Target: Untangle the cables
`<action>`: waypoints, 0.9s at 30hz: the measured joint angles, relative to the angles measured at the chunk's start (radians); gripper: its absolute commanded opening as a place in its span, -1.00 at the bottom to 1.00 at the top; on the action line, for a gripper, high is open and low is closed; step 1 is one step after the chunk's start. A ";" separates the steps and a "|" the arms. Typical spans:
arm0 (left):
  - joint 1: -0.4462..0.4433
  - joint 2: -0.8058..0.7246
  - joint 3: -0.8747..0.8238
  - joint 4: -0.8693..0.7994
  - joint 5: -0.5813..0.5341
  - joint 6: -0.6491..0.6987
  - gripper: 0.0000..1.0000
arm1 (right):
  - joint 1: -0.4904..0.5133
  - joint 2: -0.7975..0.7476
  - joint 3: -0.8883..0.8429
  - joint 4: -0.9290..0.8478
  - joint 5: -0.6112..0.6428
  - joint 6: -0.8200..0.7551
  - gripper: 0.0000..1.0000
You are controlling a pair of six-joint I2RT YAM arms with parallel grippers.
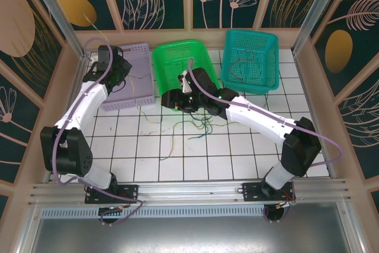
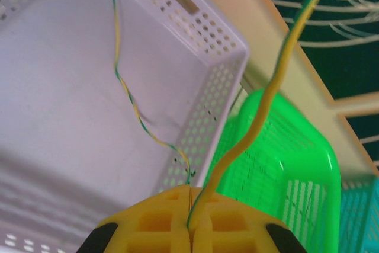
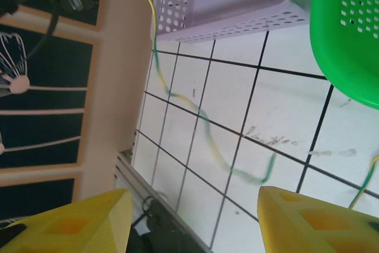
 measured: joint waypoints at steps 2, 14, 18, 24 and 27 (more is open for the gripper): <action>0.004 0.006 0.003 0.033 -0.028 -0.028 -1.00 | -0.008 0.023 0.035 0.007 -0.016 0.094 0.16; 0.005 0.068 0.095 0.188 -0.029 -0.188 -1.00 | 0.035 0.190 0.161 0.192 -0.033 0.837 0.26; 0.005 0.034 -0.008 0.325 0.009 -0.231 -1.00 | 0.098 0.209 0.137 0.307 0.047 1.077 0.39; 0.005 -0.077 -0.203 0.507 0.061 -0.314 -1.00 | 0.090 0.283 0.113 0.476 0.210 1.163 0.61; 0.005 -0.142 -0.279 0.571 0.071 -0.352 -1.00 | 0.068 0.331 0.114 0.531 0.264 1.163 0.55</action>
